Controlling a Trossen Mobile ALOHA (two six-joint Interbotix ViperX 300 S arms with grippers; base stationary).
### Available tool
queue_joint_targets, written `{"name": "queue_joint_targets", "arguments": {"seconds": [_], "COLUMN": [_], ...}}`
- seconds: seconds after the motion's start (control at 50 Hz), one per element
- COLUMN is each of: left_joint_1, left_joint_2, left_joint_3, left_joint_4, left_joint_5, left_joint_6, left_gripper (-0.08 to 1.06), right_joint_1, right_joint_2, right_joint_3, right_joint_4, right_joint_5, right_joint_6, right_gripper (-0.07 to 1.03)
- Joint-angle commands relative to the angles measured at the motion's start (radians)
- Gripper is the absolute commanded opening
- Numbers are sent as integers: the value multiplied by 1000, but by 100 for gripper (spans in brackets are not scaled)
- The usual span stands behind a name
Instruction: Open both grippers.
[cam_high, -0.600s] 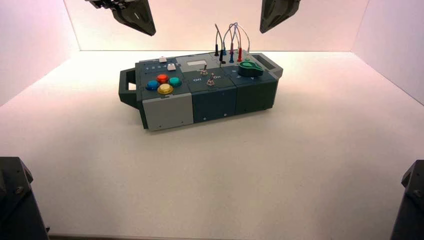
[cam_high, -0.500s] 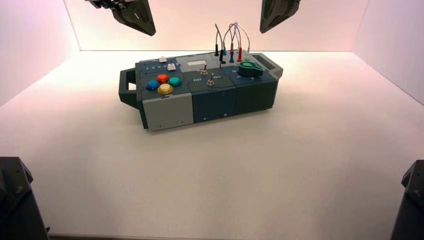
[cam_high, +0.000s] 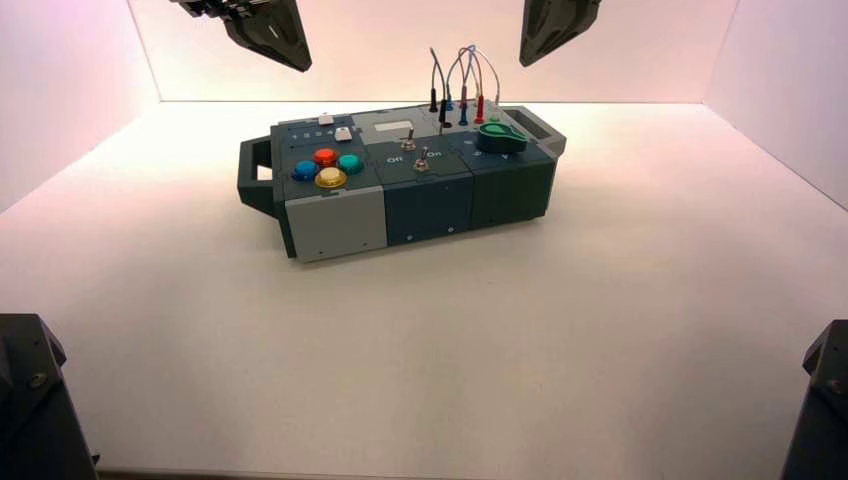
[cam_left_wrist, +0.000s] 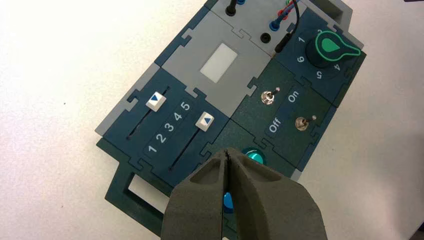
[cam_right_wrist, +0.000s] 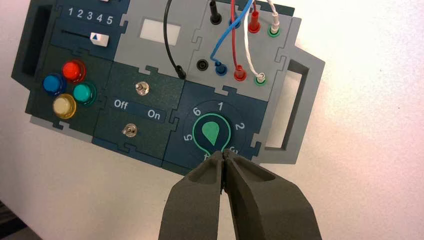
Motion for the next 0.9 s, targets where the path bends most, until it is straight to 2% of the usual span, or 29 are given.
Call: {"name": "queue_joint_targets", "arguments": {"seconds": [0.02,0.06,0.14,0.3,0.36,0.42,0.46,0.9], "left_joint_1": [-2,-2,-2,-2,-2,-2,-2,-2], "left_joint_2": [-31,-32,-34,-34,-34,-34,-34,-44], "left_joint_3": [-23,-23,-25,-25,-25,-25,-25,-23], "left_joint_4": [-8,-8,-9,-9,-9,-9,-9,-6], "left_joint_5": [-3,-3,-5,-17,-25,-28,-29,-43], "left_joint_6": [-3,-3,-3,-5,-3,-3,-5,0], "left_gripper": [-3,1,14,54,70,91,103,102], "right_joint_1": [0,2,2,2,2,2,2,2], "right_joint_2": [-14,-14,-14,-23,-25,-25,-26,-46], "right_joint_3": [-23,-25,-23,-17,-17,-15,-15,-11], "right_joint_4": [5,5,5,5,5,5,5,-5], "right_joint_5": [9,9,5,-14,-15,-15,-15,-29], "right_joint_6": [-5,-5,-5,-5,-5,-5,-5,-5], "right_gripper": [19,34,53,72,83,100,99,99]}}
